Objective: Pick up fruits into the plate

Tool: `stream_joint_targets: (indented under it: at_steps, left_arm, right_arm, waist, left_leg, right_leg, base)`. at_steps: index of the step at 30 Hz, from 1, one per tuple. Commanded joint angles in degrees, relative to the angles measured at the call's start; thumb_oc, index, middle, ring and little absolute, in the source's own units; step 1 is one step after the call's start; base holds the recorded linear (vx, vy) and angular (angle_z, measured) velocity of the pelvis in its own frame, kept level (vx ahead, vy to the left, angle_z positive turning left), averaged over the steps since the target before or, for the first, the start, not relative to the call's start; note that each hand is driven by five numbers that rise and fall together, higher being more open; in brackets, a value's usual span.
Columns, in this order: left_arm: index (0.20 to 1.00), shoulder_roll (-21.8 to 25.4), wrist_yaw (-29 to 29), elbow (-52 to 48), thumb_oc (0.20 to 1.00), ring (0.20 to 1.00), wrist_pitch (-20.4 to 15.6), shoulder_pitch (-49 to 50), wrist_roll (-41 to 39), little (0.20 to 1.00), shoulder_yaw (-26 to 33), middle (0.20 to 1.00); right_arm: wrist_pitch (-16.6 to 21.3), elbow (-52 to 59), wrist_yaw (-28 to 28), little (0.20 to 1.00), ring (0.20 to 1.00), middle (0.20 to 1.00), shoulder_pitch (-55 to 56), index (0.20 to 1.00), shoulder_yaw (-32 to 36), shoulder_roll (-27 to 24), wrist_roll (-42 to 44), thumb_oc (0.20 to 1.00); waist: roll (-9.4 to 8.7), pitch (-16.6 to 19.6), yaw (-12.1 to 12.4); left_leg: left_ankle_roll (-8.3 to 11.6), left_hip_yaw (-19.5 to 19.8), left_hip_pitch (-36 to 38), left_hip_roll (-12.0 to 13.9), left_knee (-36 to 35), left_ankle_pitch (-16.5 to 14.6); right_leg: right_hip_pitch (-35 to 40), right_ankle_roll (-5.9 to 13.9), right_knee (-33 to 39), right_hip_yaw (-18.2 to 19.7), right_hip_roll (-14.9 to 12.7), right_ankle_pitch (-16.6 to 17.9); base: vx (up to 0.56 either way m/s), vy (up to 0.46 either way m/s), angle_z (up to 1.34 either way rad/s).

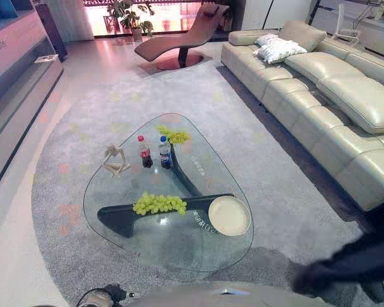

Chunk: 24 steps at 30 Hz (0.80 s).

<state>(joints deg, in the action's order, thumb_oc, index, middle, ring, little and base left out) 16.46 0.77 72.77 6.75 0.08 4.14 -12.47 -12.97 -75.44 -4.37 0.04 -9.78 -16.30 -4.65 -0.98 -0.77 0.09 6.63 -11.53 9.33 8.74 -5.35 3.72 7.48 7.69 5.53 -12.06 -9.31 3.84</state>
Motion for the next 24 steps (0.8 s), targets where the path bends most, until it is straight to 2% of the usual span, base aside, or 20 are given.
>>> stream_joint_targets:
  at_steps: [1,24]
  left_arm:
    - [1.0,0.13,1.72,3.14,1.0,1.0,-1.65,-4.19,-0.09,1.0,1.66,1.0]
    - [1.0,-0.08,5.35,2.85,1.0,1.0,-2.26,-4.02,-0.01,1.0,1.75,1.0]
  right_arm:
    - [-0.56,-4.22,0.15,1.0,1.0,1.0,-4.61,1.0,-0.82,0.23,-1.0,1.0]
    - [0.26,-4.74,-1.17,1.0,1.0,1.0,-4.68,1.0,-0.53,0.15,0.25,1.0]
  waist:
    - [-0.39,-2.72,0.8]
    - [-0.02,-2.8,0.85]
  left_leg:
    - [-2.41,2.65,-0.68,-1.58,0.89,-5.24]
    - [-2.36,2.66,-0.5,-1.62,0.89,-5.2]
  right_leg:
    - [1.29,0.4,-1.76,-1.63,-0.13,-3.49]
    - [1.53,0.37,-1.71,-1.93,-0.22,-3.45]
  base:
    - [0.41,-0.007,-0.18]
    - [0.0,0.0,0.0]
